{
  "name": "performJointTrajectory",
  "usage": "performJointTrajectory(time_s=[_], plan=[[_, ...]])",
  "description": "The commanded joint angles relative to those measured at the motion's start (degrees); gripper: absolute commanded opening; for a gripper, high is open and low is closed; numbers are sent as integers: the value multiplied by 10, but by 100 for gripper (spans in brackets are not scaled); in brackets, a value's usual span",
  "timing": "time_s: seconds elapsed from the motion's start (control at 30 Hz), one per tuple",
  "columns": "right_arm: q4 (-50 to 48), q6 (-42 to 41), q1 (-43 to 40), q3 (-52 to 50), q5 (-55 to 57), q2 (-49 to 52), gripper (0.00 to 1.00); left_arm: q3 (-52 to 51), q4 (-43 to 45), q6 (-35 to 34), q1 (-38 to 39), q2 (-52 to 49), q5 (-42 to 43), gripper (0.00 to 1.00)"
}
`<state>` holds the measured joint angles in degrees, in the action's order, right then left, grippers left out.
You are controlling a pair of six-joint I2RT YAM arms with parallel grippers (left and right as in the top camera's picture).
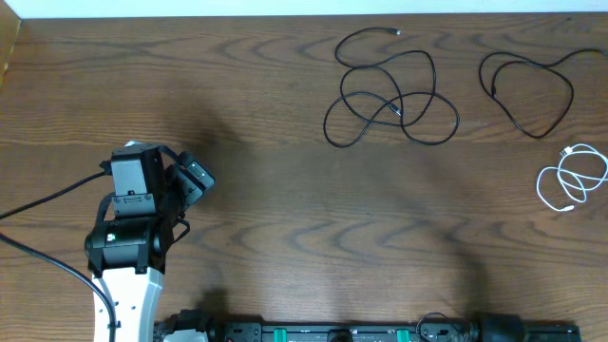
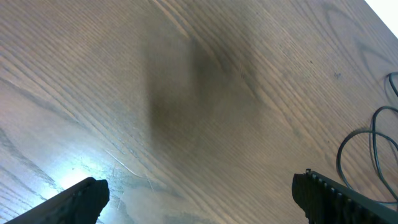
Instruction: Untangle cables
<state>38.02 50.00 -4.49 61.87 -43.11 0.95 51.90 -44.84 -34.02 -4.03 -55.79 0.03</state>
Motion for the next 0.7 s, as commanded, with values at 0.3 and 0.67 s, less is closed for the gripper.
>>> performJointTrajectory(time_s=[0.3,0.67], plan=[[-301,-469,-2,-258,189,-5,99,8,-1,10,-2,-1,-7,100],[-426,-584,-7,-485,295,-6,99,8,-1,10,-2,-1,-7,100]])
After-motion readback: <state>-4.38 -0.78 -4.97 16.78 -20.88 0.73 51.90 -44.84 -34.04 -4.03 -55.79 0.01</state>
